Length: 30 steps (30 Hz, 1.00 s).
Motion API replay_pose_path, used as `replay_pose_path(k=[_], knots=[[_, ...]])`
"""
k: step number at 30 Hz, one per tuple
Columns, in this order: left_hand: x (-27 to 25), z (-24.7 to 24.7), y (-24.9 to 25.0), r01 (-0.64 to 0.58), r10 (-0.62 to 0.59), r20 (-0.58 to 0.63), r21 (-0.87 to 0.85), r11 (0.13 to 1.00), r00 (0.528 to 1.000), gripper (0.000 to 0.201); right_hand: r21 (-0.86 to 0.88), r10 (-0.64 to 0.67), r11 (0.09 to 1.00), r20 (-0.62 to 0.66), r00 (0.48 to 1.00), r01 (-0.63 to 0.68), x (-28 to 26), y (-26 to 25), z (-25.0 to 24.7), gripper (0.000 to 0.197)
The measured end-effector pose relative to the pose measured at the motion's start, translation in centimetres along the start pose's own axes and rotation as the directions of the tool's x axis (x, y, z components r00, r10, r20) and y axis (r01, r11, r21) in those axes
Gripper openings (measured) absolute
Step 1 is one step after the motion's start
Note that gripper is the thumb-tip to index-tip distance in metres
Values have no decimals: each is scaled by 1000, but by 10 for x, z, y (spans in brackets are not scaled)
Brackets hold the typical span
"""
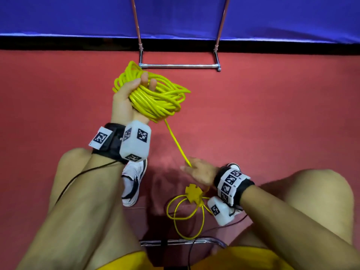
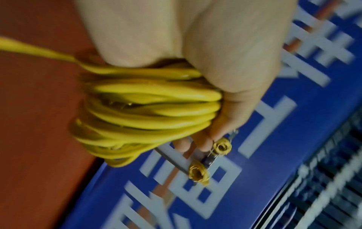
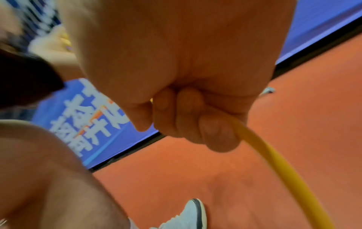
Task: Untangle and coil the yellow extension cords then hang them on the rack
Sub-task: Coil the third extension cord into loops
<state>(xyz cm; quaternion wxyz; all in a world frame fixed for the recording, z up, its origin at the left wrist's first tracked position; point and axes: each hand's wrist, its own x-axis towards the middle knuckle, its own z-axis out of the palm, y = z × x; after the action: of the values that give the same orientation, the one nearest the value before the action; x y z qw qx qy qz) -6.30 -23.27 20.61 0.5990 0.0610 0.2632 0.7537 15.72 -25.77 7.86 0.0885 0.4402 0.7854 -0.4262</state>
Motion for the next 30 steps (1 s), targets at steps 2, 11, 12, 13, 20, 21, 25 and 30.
replay_pose_path(k=[2, 11, 12, 13, 20, 21, 25, 30], knots=[[9, -10, -10, -160, 194, -30, 449, 879, 981, 10, -85, -122, 989, 23, 992, 124, -18, -20, -10, 19], [-3, -50, -45, -250, -158, 241, 968, -39, 958, 46, -273, -550, 835, -363, 752, 478, -50, -64, -75, 25], [-10, -45, -52, -142, -180, 155, 986, 82, 971, 47, -287, -538, 843, -421, 730, 456, -49, -63, -80, 28], [-18, -40, -58, 20, -235, 42, 966, 258, 971, 52, -290, -514, 858, -478, 712, 425, -47, -61, -84, 29], [-41, -34, -76, 121, -614, 123, 932, 341, 780, 53, -342, -427, 903, -653, 626, 260, -34, -48, -98, 37], [-42, -32, -73, 149, -623, 114, 923, 354, 774, 46, -331, -395, 918, -708, 585, 219, -30, -42, -100, 37], [-48, -25, -64, 357, -607, 62, 759, 544, 792, 44, -194, -208, 977, -741, 638, 94, -16, -19, -104, 40], [-50, -23, -50, 476, -617, 66, 574, 666, 784, 68, 285, 84, 949, -638, 765, 133, 11, -2, -96, 14]])
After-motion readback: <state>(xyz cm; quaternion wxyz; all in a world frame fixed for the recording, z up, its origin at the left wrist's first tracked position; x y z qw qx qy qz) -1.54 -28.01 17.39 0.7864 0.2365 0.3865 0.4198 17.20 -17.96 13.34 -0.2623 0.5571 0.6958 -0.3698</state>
